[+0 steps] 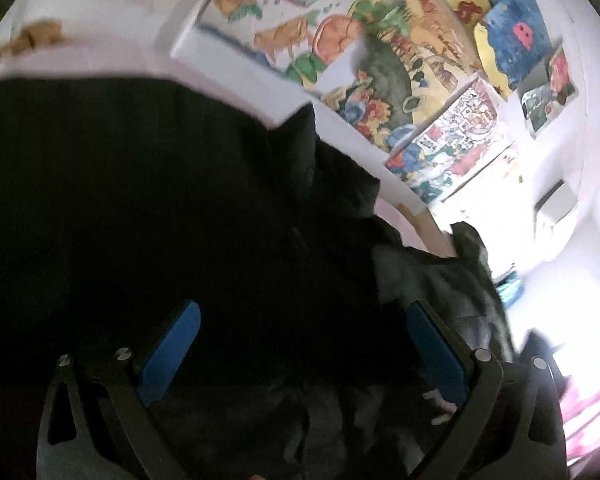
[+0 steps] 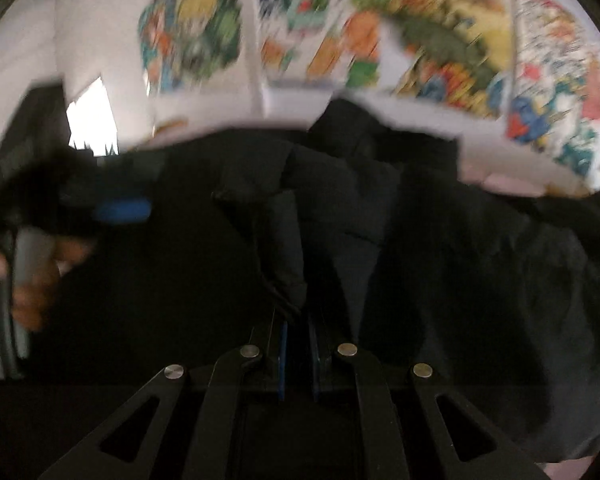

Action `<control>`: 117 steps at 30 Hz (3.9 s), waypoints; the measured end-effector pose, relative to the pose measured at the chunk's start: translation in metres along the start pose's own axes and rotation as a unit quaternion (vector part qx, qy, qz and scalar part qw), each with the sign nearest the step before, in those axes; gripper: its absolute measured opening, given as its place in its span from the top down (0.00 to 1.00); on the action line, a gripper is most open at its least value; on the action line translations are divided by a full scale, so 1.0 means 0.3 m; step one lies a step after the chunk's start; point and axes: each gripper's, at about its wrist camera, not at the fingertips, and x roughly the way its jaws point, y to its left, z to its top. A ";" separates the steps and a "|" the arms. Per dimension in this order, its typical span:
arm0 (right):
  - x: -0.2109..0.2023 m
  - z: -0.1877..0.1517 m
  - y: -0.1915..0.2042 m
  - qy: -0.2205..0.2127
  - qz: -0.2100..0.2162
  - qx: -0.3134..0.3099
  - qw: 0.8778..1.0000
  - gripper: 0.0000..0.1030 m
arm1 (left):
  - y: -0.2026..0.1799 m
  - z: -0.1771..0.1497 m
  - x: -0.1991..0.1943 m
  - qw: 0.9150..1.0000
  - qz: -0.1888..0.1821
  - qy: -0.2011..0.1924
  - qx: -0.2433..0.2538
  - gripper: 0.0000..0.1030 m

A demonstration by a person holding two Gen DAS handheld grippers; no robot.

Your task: Fold large clothes

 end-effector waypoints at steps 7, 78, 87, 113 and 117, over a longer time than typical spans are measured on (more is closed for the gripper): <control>0.133 -0.076 0.030 0.050 0.018 -0.017 0.998 0.91 | 0.061 0.010 0.096 0.997 -0.038 0.048 -0.057 0.02; 0.076 -0.033 -0.458 -0.024 -0.144 0.028 0.989 0.32 | 0.272 -0.016 -0.138 0.963 0.251 -0.018 0.092 0.52; -0.041 0.114 -0.095 -0.009 -0.104 -0.064 0.993 0.17 | 0.285 -0.139 -0.539 0.963 0.256 -0.066 0.052 0.22; 0.605 0.142 0.510 -0.048 -0.088 -0.043 0.994 0.06 | 0.701 -0.392 -1.085 0.836 0.271 -0.396 -0.268 0.23; 0.657 0.121 0.477 -0.044 -0.077 -0.025 0.996 0.00 | 0.731 -0.416 -1.099 0.820 0.276 -0.422 -0.271 0.65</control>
